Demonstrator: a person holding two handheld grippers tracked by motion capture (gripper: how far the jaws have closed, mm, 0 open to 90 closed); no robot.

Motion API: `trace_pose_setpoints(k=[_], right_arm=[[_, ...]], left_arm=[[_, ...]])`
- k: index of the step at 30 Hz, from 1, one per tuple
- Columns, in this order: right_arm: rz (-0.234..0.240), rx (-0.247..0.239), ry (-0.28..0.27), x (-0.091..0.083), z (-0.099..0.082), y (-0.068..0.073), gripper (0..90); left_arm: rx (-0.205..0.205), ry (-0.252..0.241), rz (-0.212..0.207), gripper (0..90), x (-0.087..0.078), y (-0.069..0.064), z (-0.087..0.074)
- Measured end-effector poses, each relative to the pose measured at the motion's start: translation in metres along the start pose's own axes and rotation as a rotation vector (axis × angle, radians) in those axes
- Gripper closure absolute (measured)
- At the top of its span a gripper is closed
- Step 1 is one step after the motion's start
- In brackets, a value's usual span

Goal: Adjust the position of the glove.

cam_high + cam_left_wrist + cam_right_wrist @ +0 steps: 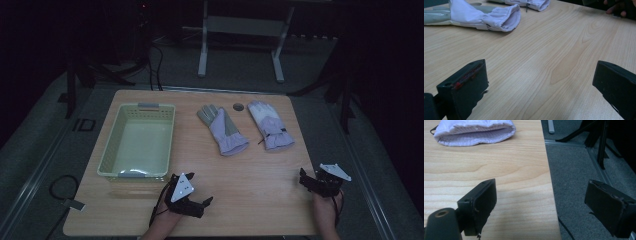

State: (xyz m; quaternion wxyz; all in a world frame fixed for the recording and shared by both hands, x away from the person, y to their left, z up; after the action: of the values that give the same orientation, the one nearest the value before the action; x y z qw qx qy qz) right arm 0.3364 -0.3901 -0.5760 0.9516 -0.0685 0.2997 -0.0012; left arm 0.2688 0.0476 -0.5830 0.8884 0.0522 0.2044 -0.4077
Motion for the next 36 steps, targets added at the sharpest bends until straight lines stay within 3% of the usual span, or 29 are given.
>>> trace_pose_setpoints(k=[5, 8, 16, 18, 20, 22, 24, 27, 30, 36], right_arm=[[-0.004, -0.004, 0.025, 0.002, 0.003, -0.001, 10.3], [-0.004, -0.012, 0.003, 0.000, 0.014, -0.002, 10.4], [0.038, -0.010, -0.046, -0.011, 0.059, -0.003, 10.3], [0.029, -0.017, -0.073, -0.015, 0.074, -0.002, 10.4], [0.071, -0.019, -0.079, -0.018, 0.090, -0.001, 13.9], [0.181, 0.008, -0.044, -0.018, 0.104, -0.001, 12.9], [0.227, 0.024, -0.062, -0.020, 0.117, 0.001, 12.7], [0.198, -0.006, -0.088, -0.026, 0.136, 0.008, 12.7], [0.246, -0.004, -0.096, -0.031, 0.155, 0.016, 11.4], [0.260, -0.046, -0.124, -0.034, 0.185, 0.035, 11.4]], left_arm=[[-0.016, 0.009, -0.003, 0.0, 0.000, 0.000, 0.000], [-0.021, 0.008, -0.001, 0.0, 0.000, 0.000, 0.000], [-0.030, 0.009, -0.006, 0.0, 0.000, 0.001, 0.000], [-0.029, 0.008, -0.005, 0.0, 0.000, 0.001, 0.000], [-0.027, 0.007, -0.003, 0.0, 0.000, 0.000, -0.001], [-0.027, 0.007, -0.002, 0.0, 0.000, 0.000, -0.001], [-0.029, 0.008, -0.004, 0.0, 0.000, 0.000, -0.001], [-0.033, 0.008, -0.004, 0.0, -0.001, 0.001, -0.001], [-0.033, 0.009, -0.006, 0.0, 0.000, 0.001, -0.001], [-0.030, 0.012, -0.008, 0.0, 0.000, 0.001, -0.001]])
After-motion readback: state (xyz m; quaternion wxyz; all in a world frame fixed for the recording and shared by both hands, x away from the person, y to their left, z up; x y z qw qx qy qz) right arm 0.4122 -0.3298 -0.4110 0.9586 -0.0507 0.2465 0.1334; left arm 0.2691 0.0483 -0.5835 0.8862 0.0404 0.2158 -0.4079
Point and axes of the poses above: each handheld gripper's, and its own axes: x roughly forward along the jaws, z roughly out of its top, y roughly to its left, the point moved 4 cm from there along x, roughly forward along the jaws, and after that the axes turned 3 degrees about -x, right-handed, at the moved point
